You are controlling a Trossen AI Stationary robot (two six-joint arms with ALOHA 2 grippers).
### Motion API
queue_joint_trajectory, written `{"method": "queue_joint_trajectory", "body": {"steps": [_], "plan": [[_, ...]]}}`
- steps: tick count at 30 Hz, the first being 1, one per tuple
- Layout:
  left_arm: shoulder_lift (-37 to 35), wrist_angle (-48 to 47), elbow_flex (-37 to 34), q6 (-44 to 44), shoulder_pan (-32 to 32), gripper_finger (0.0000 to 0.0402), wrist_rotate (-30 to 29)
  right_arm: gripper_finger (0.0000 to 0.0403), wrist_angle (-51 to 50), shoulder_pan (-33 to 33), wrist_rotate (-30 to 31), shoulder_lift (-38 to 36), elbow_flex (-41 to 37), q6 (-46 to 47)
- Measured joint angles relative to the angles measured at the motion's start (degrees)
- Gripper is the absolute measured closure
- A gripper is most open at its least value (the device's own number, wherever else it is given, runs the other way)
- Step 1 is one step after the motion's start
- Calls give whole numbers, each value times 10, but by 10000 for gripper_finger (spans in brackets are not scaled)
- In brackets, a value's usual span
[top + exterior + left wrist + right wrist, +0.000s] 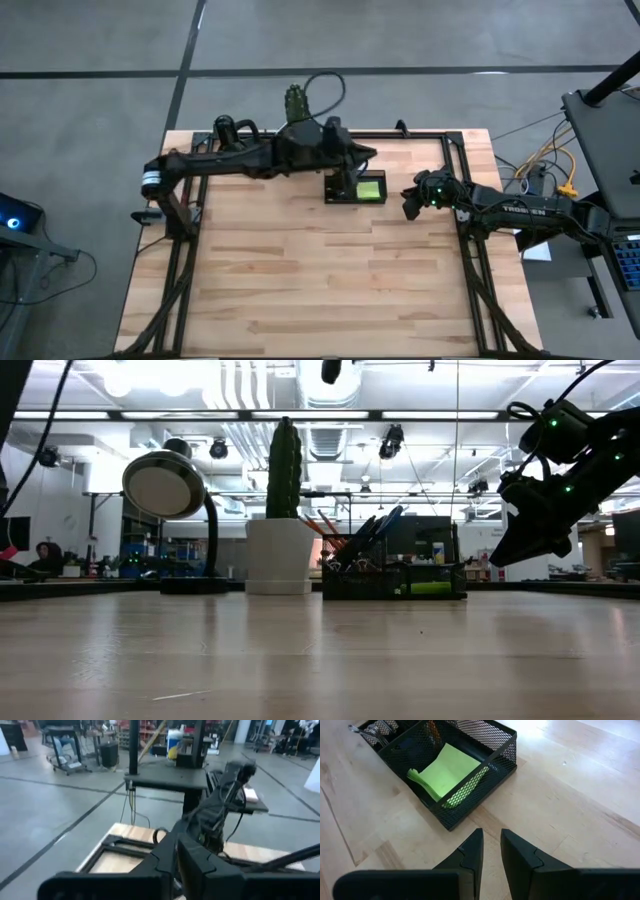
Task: Pick and place office supplies into organizer
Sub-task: Return to Home Position
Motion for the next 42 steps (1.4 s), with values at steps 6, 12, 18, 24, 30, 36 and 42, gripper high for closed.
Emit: {"method": "queue_joint_trajectory", "body": {"steps": [6, 12, 18, 24, 30, 36, 42], "plan": [[-57, 2, -25, 6, 0, 396, 24, 346, 1, 0, 0, 0, 0, -19], [-139, 25, -156, 13, 4, 396, 24, 346, 0, 0, -1, 0, 0, -66], [-269, 148, -356, 13, 4, 399, 24, 346, 1, 0, -5, -1, -1, -41], [-440, 229, -552, 14, 4, 400, 35, 346, 4, 0, -6, -1, -1, -43], [-589, 228, -703, 14, -1, 401, 73, 346, 4, 0, -5, -1, -1, -29], [-699, 231, -809, 14, -16, 401, 76, 346, 22, 0, -7, -1, -1, -1], [-811, 236, -911, -29, -16, 401, 76, 363, 223, 7, -48, -1, -2, -48]]}}
